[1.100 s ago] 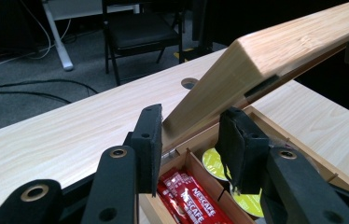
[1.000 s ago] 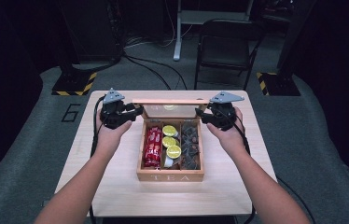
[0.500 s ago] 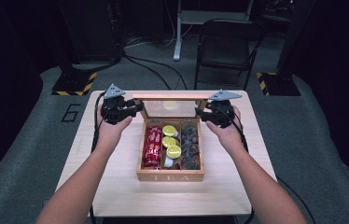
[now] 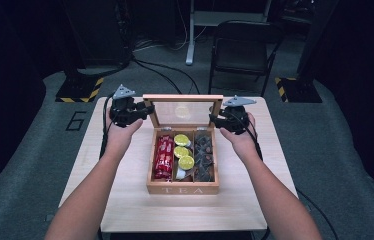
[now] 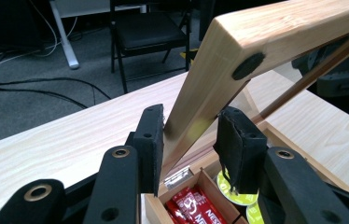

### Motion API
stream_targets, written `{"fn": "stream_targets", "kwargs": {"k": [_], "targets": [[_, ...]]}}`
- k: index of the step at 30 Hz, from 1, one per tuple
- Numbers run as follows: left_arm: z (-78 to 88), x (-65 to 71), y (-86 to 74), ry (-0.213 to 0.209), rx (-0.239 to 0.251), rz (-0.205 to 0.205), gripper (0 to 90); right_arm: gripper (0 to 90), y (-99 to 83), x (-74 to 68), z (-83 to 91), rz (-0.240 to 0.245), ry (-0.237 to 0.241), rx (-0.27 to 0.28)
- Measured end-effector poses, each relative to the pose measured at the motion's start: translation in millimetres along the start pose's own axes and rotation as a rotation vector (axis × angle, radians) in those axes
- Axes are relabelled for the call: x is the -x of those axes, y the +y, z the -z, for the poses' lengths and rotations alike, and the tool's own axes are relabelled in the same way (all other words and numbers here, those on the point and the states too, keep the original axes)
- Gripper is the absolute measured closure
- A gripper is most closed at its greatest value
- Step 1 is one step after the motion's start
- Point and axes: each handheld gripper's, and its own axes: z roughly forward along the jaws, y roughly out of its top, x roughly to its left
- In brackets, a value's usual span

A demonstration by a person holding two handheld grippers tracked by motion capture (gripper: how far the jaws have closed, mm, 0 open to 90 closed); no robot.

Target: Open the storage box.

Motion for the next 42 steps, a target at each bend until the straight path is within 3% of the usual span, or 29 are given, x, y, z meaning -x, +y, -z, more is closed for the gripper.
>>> {"fn": "stream_targets", "kwargs": {"k": [3, 17, 25, 31, 38, 42], "targets": [[-1.7, -1.2, 2.3, 0.002, -0.005, 0.005, 61.9, 56.1, -1.3, 0.0, -5.3, 0.017, -0.014, -0.005], [-9.0, -6.0, 8.0, 0.015, 0.000, 0.009, 62.5, 57.8, -9.9, 5.9, -24.1, -0.008, -0.018, -0.030], [-12.2, -6.9, 11.4, 0.027, -0.007, 0.006, 62.9, 57.9, -11.5, 9.3, -28.3, -0.017, -0.007, -0.036], [-13.7, -7.4, 12.6, 0.035, -0.011, 0.007, 63.1, 59.4, -13.1, 10.2, -31.8, -0.009, -0.012, -0.051], [-15.0, -7.8, 13.0, 0.032, -0.011, 0.021, 63.2, 63.2, -13.8, 11.5, -33.3, -0.039, -0.021, -0.060], [-15.7, -8.5, 12.9, 0.034, -0.007, 0.025, 63.1, 63.5, -14.0, 11.0, -34.3, -0.026, -0.031, -0.066]]}}
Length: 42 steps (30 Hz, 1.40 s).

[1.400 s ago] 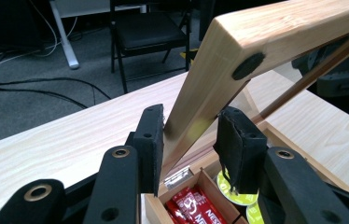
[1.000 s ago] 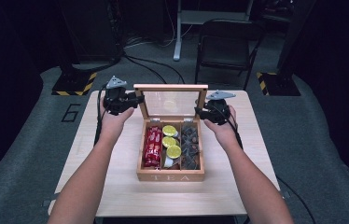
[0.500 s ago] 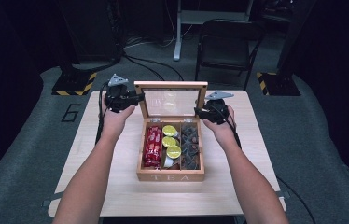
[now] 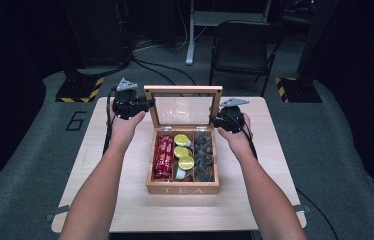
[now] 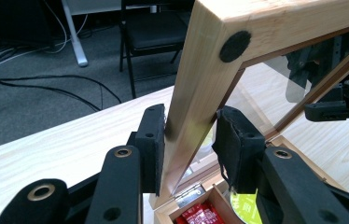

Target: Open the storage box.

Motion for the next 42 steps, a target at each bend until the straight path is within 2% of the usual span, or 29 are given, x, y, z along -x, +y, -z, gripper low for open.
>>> {"fn": "stream_targets", "kwargs": {"k": [7, 13, 14, 15, 19, 28, 33, 42], "targets": [[-1.2, 0.5, -0.3, -0.002, 0.008, 0.023, 63.0, 64.4, 0.9, -1.0, -1.6, 0.005, -0.010, -0.004], [-1.1, -0.6, -0.5, -0.002, 0.008, 0.014, 62.6, 64.7, 0.8, -1.0, -1.5, 0.021, -0.017, -0.006], [-1.1, 0.5, -0.9, -0.002, 0.008, 0.025, 62.5, 64.7, 0.9, -1.0, -1.5, 0.021, -0.016, -0.007], [-0.6, -0.3, -0.8, -0.003, 0.008, 0.018, 62.1, 64.8, 0.9, -1.0, -1.5, 0.016, -0.013, -0.006], [0.2, 0.2, -3.7, -0.008, 0.025, 0.034, 59.1, 64.8, 1.2, -1.3, -1.7, 0.003, -0.010, -0.009], [0.4, -2.9, -9.5, -0.015, 0.026, 0.037, 54.1, 64.9, 2.4, 0.7, -3.7, -0.015, -0.010, -0.008], [3.9, -3.7, -10.5, -0.020, 0.032, 0.034, 53.3, 65.0, 8.0, 1.4, -6.2, -0.024, -0.017, -0.038], [8.8, -1.6, -13.3, -0.028, 0.018, 0.020, 53.6, 65.1, 9.7, 3.7, -9.6, -0.032, -0.023, -0.037]]}}
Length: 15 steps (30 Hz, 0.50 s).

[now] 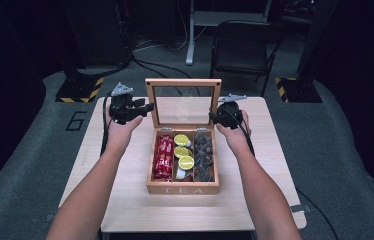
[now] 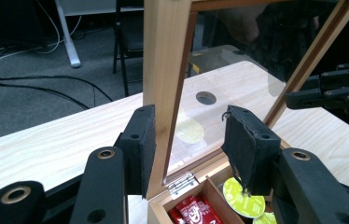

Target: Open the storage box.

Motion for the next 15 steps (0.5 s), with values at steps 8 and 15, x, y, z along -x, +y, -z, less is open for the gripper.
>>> {"fn": "stream_targets", "kwargs": {"k": [8, 15], "targets": [[-0.9, 3.3, -2.3, 0.004, -0.025, -0.024, 54.5, 65.1, 1.3, 1.0, -2.2, -0.020, -0.005, -0.004], [-0.3, 3.9, -1.9, 0.006, -0.025, -0.029, 55.1, 65.1, 4.2, 1.7, -4.6, -0.030, -0.011, -0.018]]}}
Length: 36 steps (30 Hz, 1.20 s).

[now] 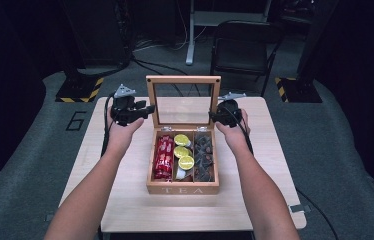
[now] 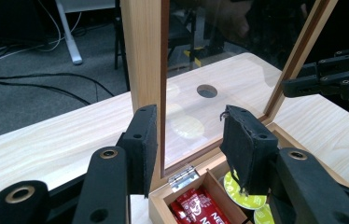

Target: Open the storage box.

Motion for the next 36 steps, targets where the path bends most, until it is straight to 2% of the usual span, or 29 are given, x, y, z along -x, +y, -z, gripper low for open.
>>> {"fn": "stream_targets", "kwargs": {"k": [12, 18, 32, 36], "targets": [[2.5, -0.4, -1.8, -0.003, -0.003, 0.001, 55.0, 65.0, 2.1, 3.2, -5.0, -0.016, 0.001, 0.000], [2.3, 1.1, -2.0, -0.007, -0.003, 0.003, 53.4, 64.7, 2.7, 3.7, -8.2, -0.042, -0.006, 0.000], [4.8, 1.0, -4.0, -0.001, 0.000, 0.003, 52.5, 63.8, 3.5, 3.3, -13.1, -0.053, -0.025, 0.002], [7.0, 0.0, -4.5, 0.002, 0.003, 0.003, 52.6, 61.0, 3.8, 2.7, -14.3, -0.046, -0.037, -0.008]]}}
